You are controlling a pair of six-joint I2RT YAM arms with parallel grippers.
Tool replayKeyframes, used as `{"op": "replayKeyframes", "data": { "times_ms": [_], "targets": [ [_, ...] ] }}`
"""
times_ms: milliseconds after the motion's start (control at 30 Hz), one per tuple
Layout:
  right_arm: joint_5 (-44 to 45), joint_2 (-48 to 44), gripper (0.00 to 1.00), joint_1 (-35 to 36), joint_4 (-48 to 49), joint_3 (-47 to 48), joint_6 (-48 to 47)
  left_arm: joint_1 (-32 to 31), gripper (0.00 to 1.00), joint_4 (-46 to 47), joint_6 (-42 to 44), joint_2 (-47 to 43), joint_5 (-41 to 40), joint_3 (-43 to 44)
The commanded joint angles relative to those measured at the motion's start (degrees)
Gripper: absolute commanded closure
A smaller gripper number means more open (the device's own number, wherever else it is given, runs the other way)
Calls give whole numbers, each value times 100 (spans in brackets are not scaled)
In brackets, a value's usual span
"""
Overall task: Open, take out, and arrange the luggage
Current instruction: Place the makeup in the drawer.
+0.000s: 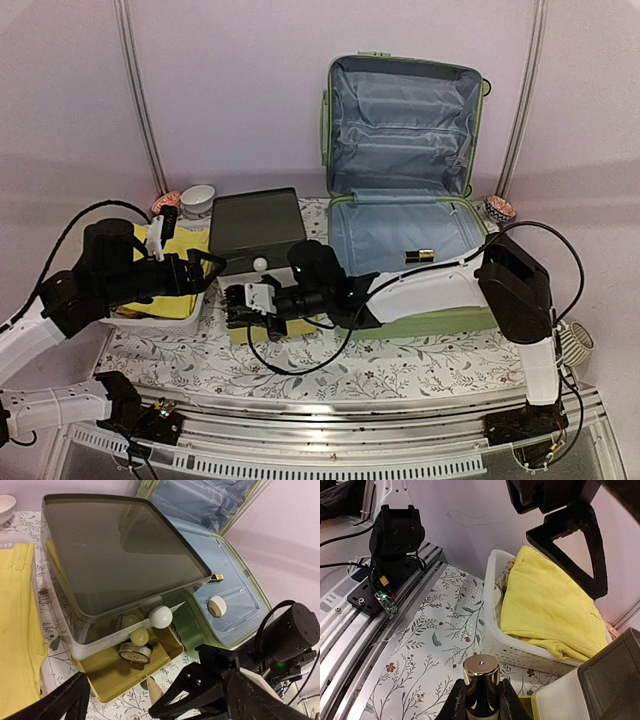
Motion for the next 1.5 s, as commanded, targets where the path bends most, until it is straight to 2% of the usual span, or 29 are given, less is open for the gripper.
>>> {"op": "replayKeyframes", "data": {
  "times_ms": [0,333,833,1100,1467],
  "targets": [
    [253,222,86,52,211,133,79,105,2,-81,105,-30,78,-30],
    [863,399,88,43,199,118,-292,122,2,-156,118,-60,63,3],
    [880,118,89,-158,155,28,-358,131,2,-139,161,39,78,26],
    [1205,-38,89,-164,-56,13,-571,131,2,-165,212,80,80,71],
    [1278,-317,90,-347,-196,-365,-681,140,2,-109,241,155,110,92]
  ]
}}
